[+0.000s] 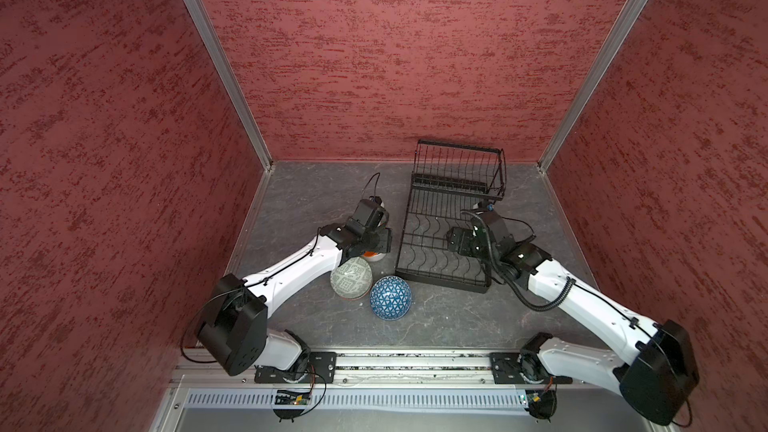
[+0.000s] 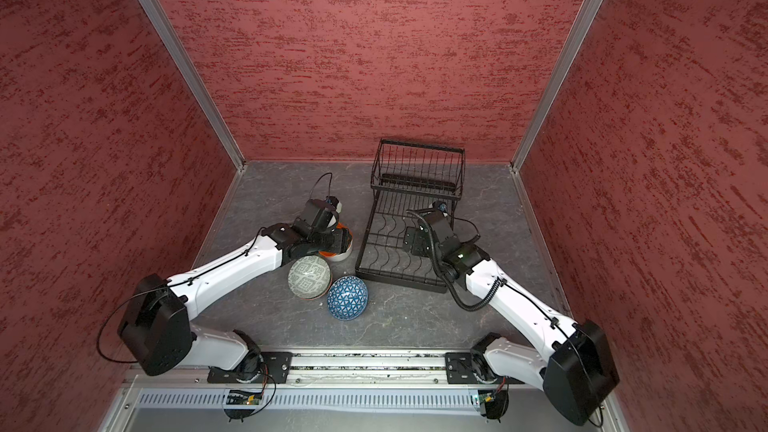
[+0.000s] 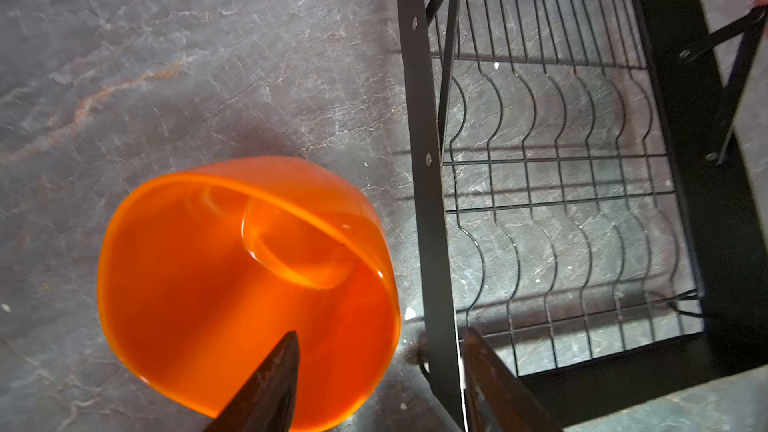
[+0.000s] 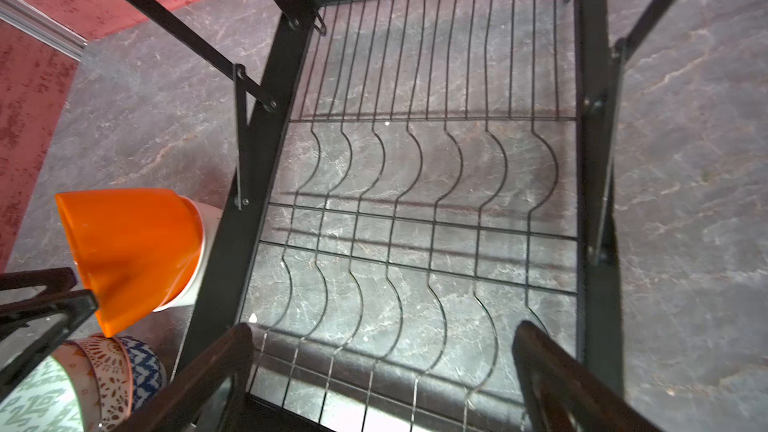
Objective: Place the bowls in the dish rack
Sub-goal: 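Grasp the orange bowl rim with the left gripper and lift it off the white bowl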
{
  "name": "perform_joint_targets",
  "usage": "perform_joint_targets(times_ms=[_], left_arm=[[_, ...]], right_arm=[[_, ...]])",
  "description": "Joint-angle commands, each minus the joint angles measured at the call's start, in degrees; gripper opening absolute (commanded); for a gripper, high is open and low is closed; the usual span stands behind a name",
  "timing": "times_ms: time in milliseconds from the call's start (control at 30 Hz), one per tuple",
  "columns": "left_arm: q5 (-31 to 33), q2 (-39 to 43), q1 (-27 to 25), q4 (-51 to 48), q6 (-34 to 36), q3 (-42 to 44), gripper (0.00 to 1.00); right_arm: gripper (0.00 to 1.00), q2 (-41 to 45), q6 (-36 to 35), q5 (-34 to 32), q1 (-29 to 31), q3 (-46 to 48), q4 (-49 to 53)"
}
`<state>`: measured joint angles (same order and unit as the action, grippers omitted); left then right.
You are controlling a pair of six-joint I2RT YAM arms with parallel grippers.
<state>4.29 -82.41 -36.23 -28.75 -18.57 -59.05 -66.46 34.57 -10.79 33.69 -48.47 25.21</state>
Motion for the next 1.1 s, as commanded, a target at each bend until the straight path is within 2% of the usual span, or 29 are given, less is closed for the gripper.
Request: perform_joint_targets(times_ms=[0, 267, 467, 567, 1067], left_arm=[[3.8, -1.7, -1.0, -1.7, 1.7, -1.8, 0.59], [8.9, -6.2, -3.4, -3.9, 2.0, -4.8, 0.48], [13.9, -9.4, -6.1, -6.1, 3.0, -7.4, 0.34], [14.5, -10.6, -6.6, -6.7, 3.0, -8.1, 0.28], [15.0, -9.6, -6.9, -6.3, 3.3, -7.9, 0.12]], right_arm=[[0.99, -0.4, 1.3, -1.6, 0.7, -1.6, -2.0], [0.99, -1.2, 1.6, -1.2, 1.3, -0.6, -3.8], [0.99, -1.6, 1.8, -0.9, 1.5, 0.1, -4.9], [0.99, -1.7, 1.8, -0.7, 1.5, 0.4, -5.3], [0.99, -1.0, 2.0, -0.8, 1.7, 1.4, -6.2]])
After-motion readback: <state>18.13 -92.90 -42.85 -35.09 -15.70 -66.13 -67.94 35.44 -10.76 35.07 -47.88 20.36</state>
